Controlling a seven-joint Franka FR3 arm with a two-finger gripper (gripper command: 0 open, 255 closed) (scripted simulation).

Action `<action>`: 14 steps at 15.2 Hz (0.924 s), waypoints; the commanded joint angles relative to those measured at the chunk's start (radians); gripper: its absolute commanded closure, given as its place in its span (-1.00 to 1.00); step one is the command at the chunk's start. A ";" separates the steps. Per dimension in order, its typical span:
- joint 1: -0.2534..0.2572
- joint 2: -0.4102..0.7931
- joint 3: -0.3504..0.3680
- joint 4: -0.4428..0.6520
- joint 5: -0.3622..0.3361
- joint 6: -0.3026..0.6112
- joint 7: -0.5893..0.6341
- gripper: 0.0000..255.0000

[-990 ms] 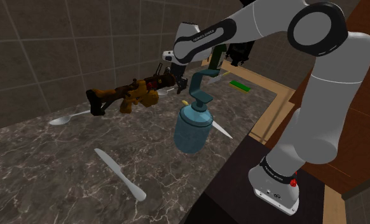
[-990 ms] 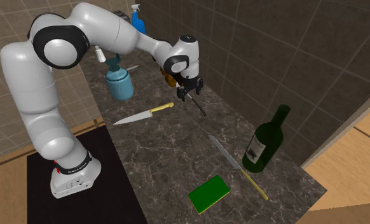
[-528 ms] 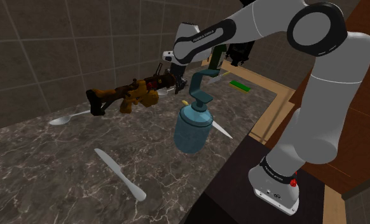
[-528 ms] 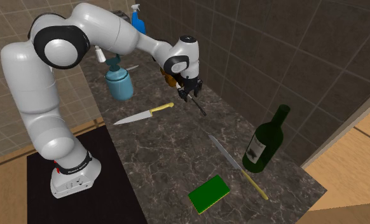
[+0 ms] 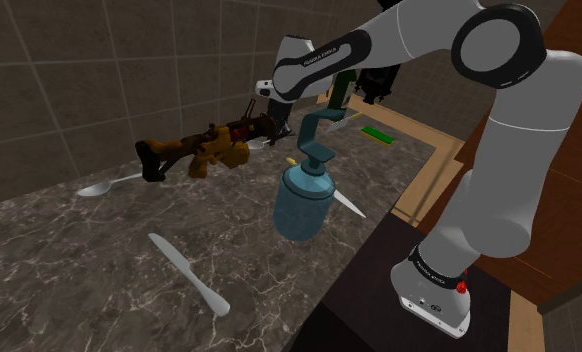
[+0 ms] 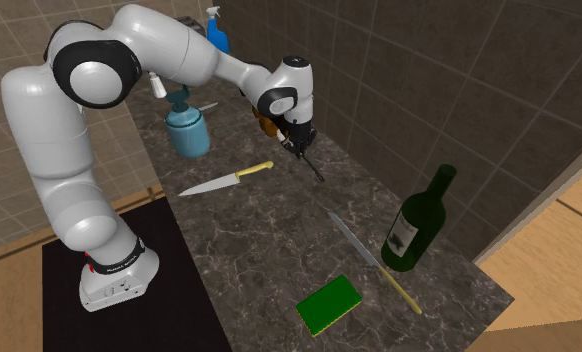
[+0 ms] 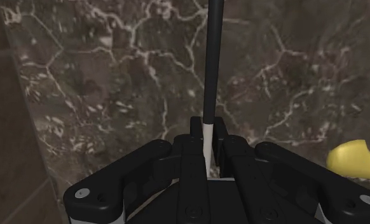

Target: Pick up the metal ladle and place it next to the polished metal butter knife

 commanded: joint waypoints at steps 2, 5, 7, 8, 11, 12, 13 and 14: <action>0.001 -0.007 -0.001 0.004 -0.003 -0.011 0.002 1.00; 0.002 -0.028 -0.003 0.019 -0.010 -0.046 0.008 1.00; 0.003 -0.041 -0.005 0.030 -0.015 -0.070 0.011 1.00; 0.004 -0.048 -0.005 0.035 -0.017 -0.082 0.013 1.00; 0.005 -0.066 -0.007 0.054 -0.023 -0.118 0.018 1.00; 0.005 -0.071 -0.008 0.060 -0.025 -0.130 0.019 1.00; 0.006 -0.077 -0.008 0.067 -0.027 -0.142 0.021 1.00; 0.006 -0.082 -0.008 0.074 -0.029 -0.154 0.022 1.00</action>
